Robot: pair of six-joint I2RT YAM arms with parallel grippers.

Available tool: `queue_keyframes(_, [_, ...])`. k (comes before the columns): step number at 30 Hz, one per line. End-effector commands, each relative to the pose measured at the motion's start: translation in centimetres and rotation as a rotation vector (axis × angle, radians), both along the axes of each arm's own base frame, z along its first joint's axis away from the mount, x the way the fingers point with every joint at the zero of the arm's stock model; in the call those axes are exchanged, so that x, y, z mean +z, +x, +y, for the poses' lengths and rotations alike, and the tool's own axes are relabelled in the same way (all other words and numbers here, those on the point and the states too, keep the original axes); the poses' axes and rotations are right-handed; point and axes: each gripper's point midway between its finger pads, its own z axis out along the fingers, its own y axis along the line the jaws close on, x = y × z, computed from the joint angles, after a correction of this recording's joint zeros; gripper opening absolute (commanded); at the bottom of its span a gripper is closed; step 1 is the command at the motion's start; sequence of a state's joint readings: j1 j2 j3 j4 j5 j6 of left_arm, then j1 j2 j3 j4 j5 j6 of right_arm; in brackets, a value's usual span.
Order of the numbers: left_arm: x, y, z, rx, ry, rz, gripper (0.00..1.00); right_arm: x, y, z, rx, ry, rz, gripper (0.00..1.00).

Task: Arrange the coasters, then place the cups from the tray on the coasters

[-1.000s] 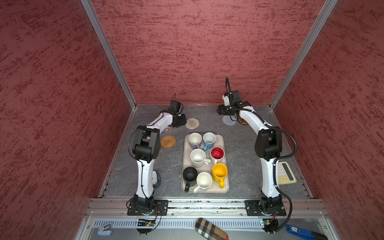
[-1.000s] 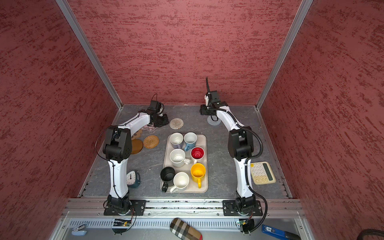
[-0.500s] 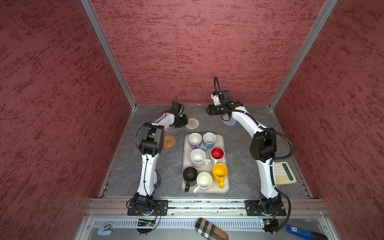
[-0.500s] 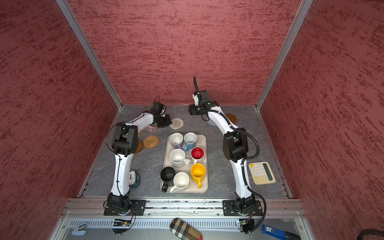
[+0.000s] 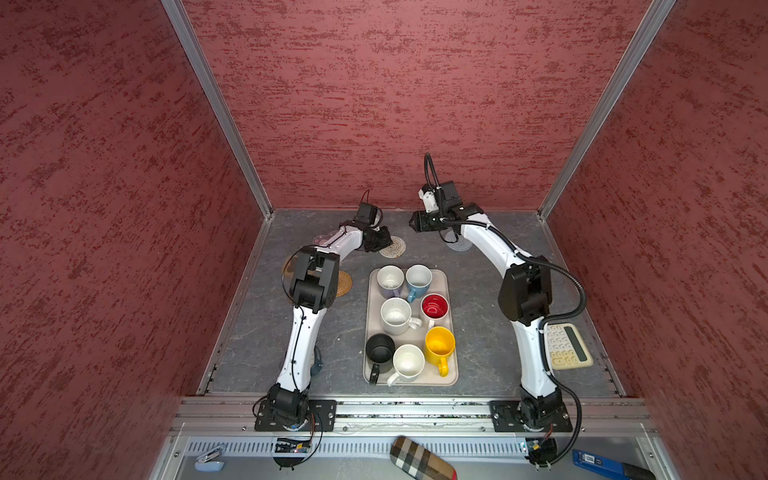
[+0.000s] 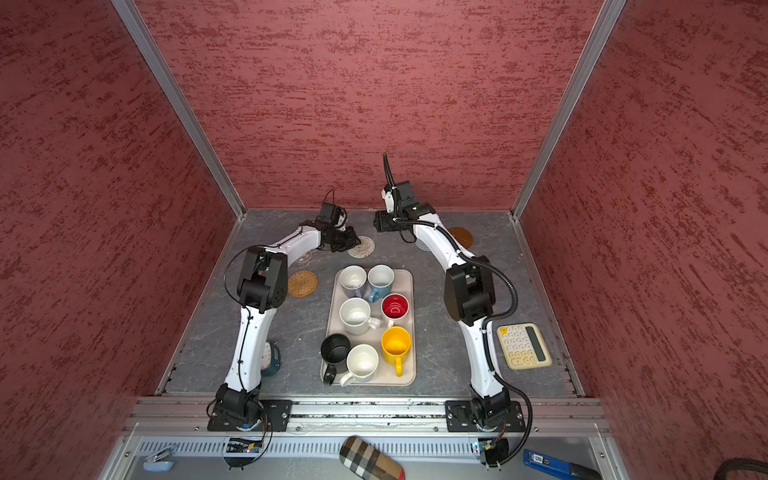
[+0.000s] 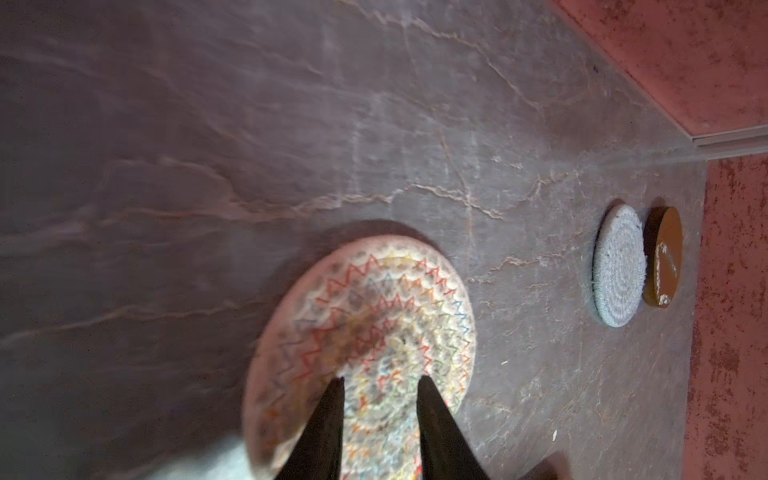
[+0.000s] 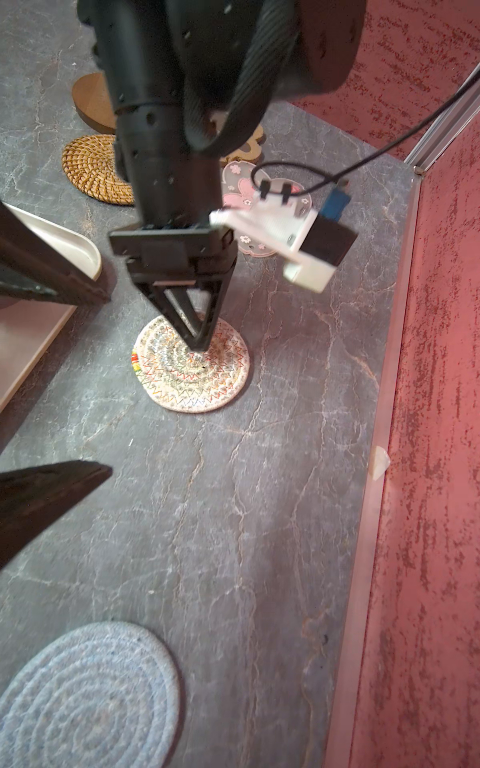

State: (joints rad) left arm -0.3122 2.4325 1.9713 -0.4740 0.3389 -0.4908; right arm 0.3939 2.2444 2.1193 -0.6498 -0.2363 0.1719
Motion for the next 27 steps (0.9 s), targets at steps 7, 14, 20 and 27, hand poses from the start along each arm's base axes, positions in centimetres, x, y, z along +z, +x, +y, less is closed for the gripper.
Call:
queue_keyframes(7, [1.6, 1.1, -0.5, 0.028, -0.033, -0.027, 0.43, -1.8, -0.7, 0.3, 0.031, -0.037, 0.058, 0.62])
queue_keyframes(14, [7.4, 0.5, 1.8, 0.023, -0.021, -0.124, 0.8, -4.2, -0.5, 1.3, 0.056, -0.011, 0.111, 0.64])
queue_keyframes(20, [12.4, -2.1, 5.9, 0.102, -0.037, -0.205, 0.84, -5.3, 0.1, 4.1, 0.143, 0.107, 0.126, 0.65])
queue_keyframes(27, [15.4, -6.6, 8.0, 0.117, 0.0, -0.261, 0.86, -7.6, 1.0, 6.5, 0.199, 0.226, 0.168, 0.65])
